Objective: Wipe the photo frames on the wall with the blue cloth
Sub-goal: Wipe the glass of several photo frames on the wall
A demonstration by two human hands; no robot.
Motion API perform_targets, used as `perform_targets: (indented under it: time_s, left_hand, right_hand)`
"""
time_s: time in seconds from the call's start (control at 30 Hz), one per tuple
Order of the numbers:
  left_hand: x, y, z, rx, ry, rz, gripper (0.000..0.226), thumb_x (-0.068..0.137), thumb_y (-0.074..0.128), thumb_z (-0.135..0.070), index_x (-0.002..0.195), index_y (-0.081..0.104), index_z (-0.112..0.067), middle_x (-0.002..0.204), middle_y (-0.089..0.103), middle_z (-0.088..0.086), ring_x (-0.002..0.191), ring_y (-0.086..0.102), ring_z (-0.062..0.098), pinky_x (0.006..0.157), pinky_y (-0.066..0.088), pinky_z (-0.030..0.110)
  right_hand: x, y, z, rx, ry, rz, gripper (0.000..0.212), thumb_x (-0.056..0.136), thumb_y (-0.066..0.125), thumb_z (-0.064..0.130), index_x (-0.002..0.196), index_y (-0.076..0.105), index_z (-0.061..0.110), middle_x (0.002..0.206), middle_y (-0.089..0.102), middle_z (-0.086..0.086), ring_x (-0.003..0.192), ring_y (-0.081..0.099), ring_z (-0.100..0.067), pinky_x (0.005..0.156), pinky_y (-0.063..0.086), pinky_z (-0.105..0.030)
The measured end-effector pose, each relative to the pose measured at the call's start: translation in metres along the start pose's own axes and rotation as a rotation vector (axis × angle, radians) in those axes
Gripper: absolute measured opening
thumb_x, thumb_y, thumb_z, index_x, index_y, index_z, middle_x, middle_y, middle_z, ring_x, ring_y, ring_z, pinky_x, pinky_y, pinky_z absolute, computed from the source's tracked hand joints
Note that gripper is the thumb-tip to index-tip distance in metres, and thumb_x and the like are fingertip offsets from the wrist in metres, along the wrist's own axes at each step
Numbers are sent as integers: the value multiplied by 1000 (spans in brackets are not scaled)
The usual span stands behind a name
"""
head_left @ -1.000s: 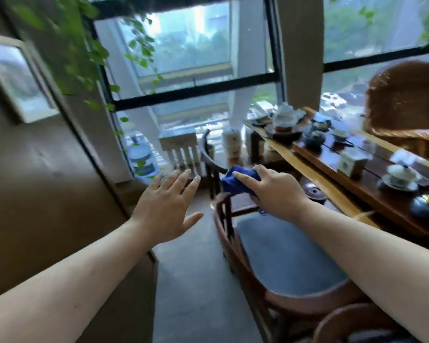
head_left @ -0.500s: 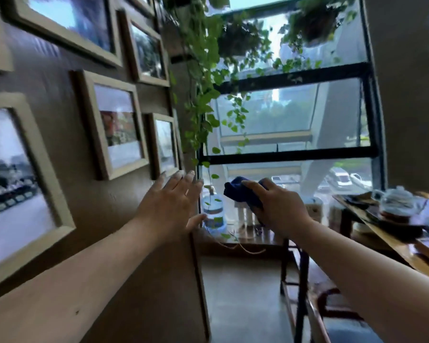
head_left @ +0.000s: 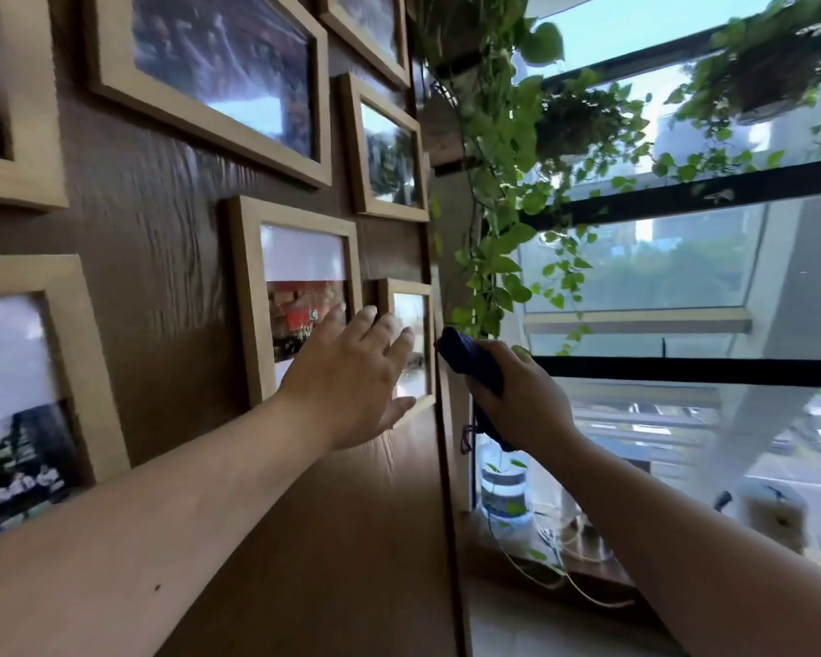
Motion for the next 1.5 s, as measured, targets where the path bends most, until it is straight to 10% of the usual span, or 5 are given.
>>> perform_targets:
  time_s: [0.33,0.87,1.23,1.5]
  left_hand:
    - [105,48,29,283,-71,115,80,90,35,-61,148,23,-7,153,29,20,142,23,36,115,18,56]
    - [163,99,30,401,-192,243,87,86,46,-62,149,19,-8,154,27,15,143,19,34,115,9,61]
    - [163,101,27,412,-184,255,92,84,46,-65,148,21,-4,152,30,17,142,21,36,113,13,64]
    - [163,104,27,408,-202,224,80,89,44,-55,147,23,-5,151,31,18,141,23,37,113,15,64]
  right_hand:
    - [125,105,-35,288,3,-10,43,83,57,44,123,43,38,110,56,5,87,60,-20,68,52,-39]
    - [166,169,-64,120,-538,-149,49,82,59,36,131,49,33,108,54,-11,52,53,-27,40,44,-30]
    - [180,176,-87,152,-172,14,49,85,55,34,133,45,29,113,50,-5,73,58,-30,53,50,-37]
    - [154,166,-68,171,-526,-43,48,82,51,37,130,49,32,109,54,-6,62,57,-26,43,47,-32]
Point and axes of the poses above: each hand's wrist, its own x-axis towards the middle knuckle, its own y-axis out of the palm, z = x × y, the point moved 1 cm from there along x, towards the middle knuckle
